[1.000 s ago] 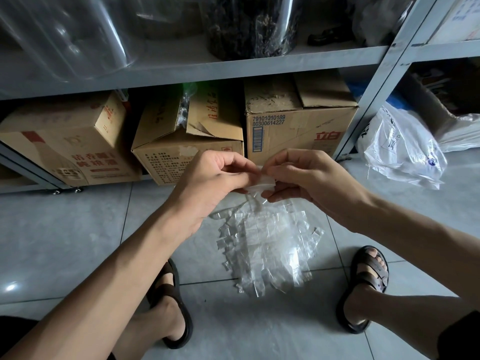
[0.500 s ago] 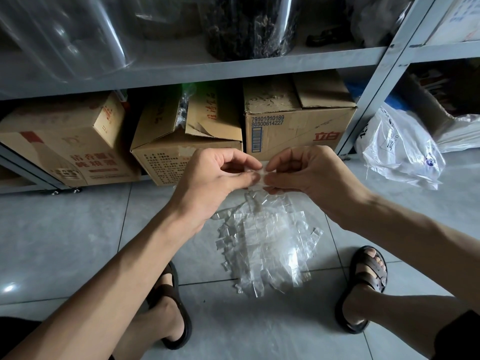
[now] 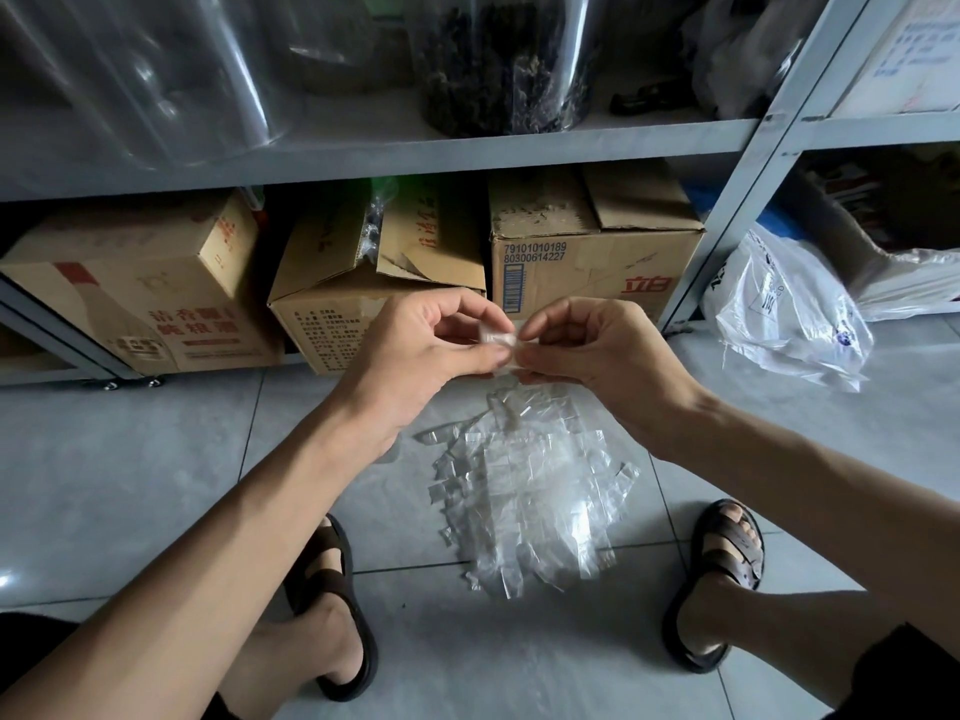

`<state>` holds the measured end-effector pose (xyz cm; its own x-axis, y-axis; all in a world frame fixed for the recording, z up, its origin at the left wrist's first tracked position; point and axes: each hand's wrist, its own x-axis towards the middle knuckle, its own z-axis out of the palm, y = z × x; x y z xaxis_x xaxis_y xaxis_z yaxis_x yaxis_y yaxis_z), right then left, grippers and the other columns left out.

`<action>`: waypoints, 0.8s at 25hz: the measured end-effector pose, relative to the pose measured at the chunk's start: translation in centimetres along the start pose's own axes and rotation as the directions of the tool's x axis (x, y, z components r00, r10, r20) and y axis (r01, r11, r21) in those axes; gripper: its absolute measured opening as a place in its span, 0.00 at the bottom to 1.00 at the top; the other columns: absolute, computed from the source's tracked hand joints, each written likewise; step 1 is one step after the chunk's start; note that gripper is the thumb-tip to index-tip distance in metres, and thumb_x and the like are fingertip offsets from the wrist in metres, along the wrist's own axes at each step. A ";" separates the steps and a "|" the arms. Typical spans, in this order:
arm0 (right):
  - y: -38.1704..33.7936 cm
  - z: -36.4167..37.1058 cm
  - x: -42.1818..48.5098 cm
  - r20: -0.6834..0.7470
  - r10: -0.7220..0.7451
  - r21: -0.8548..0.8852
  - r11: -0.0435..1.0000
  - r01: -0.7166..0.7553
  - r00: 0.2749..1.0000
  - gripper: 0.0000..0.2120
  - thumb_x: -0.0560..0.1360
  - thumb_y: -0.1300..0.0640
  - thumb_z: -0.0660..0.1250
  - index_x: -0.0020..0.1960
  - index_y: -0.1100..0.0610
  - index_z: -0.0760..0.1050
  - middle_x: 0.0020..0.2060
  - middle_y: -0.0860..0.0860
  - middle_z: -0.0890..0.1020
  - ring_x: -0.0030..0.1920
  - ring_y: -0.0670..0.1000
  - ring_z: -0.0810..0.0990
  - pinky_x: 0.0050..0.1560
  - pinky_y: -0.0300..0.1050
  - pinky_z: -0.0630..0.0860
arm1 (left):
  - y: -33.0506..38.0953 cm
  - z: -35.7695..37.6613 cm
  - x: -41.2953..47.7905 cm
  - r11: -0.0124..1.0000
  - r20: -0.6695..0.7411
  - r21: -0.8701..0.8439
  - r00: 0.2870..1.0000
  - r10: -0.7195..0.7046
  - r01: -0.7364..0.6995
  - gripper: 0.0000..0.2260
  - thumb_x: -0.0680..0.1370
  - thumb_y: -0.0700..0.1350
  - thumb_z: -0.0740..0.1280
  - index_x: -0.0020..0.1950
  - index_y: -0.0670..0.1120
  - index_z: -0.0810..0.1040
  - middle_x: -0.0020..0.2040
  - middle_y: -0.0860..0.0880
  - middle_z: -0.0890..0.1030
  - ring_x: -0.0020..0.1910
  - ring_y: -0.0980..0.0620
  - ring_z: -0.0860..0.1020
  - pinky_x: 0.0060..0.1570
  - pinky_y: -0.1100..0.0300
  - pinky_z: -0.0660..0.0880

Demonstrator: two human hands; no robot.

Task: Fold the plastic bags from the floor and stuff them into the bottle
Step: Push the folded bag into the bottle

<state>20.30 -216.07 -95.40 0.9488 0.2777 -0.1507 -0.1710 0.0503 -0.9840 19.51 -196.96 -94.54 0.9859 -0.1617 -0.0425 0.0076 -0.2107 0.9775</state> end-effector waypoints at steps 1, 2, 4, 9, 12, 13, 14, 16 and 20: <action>0.0 0.2 0.2 0.014 -0.002 -0.012 1.000 0.002 1.000 0.05 0.70 0.72 0.72 0.45 0.67 0.79 0.38 0.59 0.83 0.38 0.52 0.84 0.45 0.42 0.83 | -0.1 -0.2 -0.1 0.999 -0.011 0.025 1.000 0.024 -0.024 0.11 0.70 0.33 0.76 0.47 0.47 0.84 0.43 0.45 0.86 0.46 0.45 0.85 0.56 0.45 0.80; -0.1 0.5 0.4 0.030 -0.002 -0.027 1.000 0.003 1.000 0.05 0.70 0.72 0.72 0.44 0.67 0.78 0.38 0.59 0.83 0.38 0.52 0.84 0.44 0.41 0.83 | -0.3 -0.5 -0.2 0.997 -0.027 0.063 0.999 0.047 -0.046 0.11 0.70 0.33 0.76 0.47 0.47 0.84 0.43 0.47 0.86 0.45 0.47 0.85 0.55 0.44 0.81; 0.1 1.2 1.2 0.059 0.000 -0.058 0.998 0.004 0.998 0.06 0.70 0.73 0.72 0.41 0.65 0.78 0.37 0.57 0.83 0.37 0.50 0.83 0.41 0.39 0.81 | -0.8 -1.2 -0.4 0.990 -0.057 0.127 0.996 0.068 -0.061 0.12 0.70 0.34 0.77 0.47 0.48 0.83 0.43 0.50 0.87 0.44 0.49 0.85 0.54 0.44 0.81; 1.2 4.4 5.2 0.177 -0.091 -0.333 0.931 0.147 0.980 0.08 0.69 0.69 0.76 0.39 0.59 0.81 0.36 0.54 0.84 0.38 0.47 0.81 0.45 0.40 0.80 | -2.8 -5.7 0.5 0.972 -0.088 0.234 0.996 0.012 0.009 0.20 0.68 0.38 0.80 0.53 0.53 0.76 0.44 0.49 0.87 0.44 0.47 0.86 0.49 0.48 0.80; 2.1 7.0 8.4 0.267 -0.102 -0.515 0.825 0.231 0.958 0.08 0.69 0.65 0.77 0.39 0.53 0.82 0.35 0.46 0.83 0.37 0.41 0.78 0.43 0.36 0.75 | -4.5 -9.5 2.1 0.945 -0.035 0.320 0.998 -0.052 0.060 0.23 0.67 0.35 0.80 0.55 0.53 0.75 0.44 0.46 0.86 0.44 0.45 0.84 0.53 0.42 0.79; 2.6 7.9 9.7 0.300 -0.094 -0.587 0.766 0.261 0.949 0.08 0.69 0.63 0.77 0.39 0.52 0.82 0.34 0.42 0.81 0.35 0.38 0.76 0.41 0.32 0.71 | -5.5 -10.6 2.7 0.936 -0.027 0.343 0.997 -0.067 0.072 0.24 0.67 0.36 0.80 0.55 0.53 0.76 0.44 0.45 0.86 0.43 0.47 0.84 0.53 0.42 0.78; 3.1 8.8 11.0 0.325 -0.081 -0.641 0.713 0.283 0.942 0.06 0.69 0.61 0.78 0.40 0.52 0.83 0.33 0.40 0.80 0.35 0.37 0.75 0.38 0.28 0.69 | -6.7 -11.4 3.4 0.930 -0.025 0.358 0.997 -0.074 0.079 0.24 0.66 0.36 0.81 0.55 0.52 0.76 0.43 0.46 0.86 0.43 0.49 0.83 0.53 0.42 0.78; 4.9 10.2 13.8 0.341 -0.052 -0.691 0.663 0.288 0.939 0.05 0.69 0.58 0.78 0.43 0.52 0.84 0.36 0.37 0.79 0.36 0.36 0.75 0.36 0.26 0.68 | -9.6 -12.7 4.9 0.926 -0.043 0.361 0.994 -0.100 0.109 0.24 0.64 0.40 0.82 0.55 0.54 0.77 0.43 0.52 0.85 0.45 0.52 0.83 0.54 0.44 0.79; 10.8 11.9 19.8 0.330 -0.003 -0.699 0.672 0.246 0.944 0.07 0.69 0.59 0.78 0.41 0.48 0.82 0.38 0.35 0.80 0.38 0.32 0.76 0.38 0.23 0.69 | -17.8 -14.8 7.6 0.963 -0.038 0.204 0.984 -0.175 0.179 0.22 0.69 0.39 0.79 0.57 0.54 0.77 0.43 0.56 0.85 0.46 0.58 0.83 0.53 0.56 0.79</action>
<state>34.09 -198.60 -107.85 0.8084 0.5786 -0.1080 0.3044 -0.5680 -0.7646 29.37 -180.15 -109.23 0.9750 -0.0854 -0.2051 0.1500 -0.4280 0.8912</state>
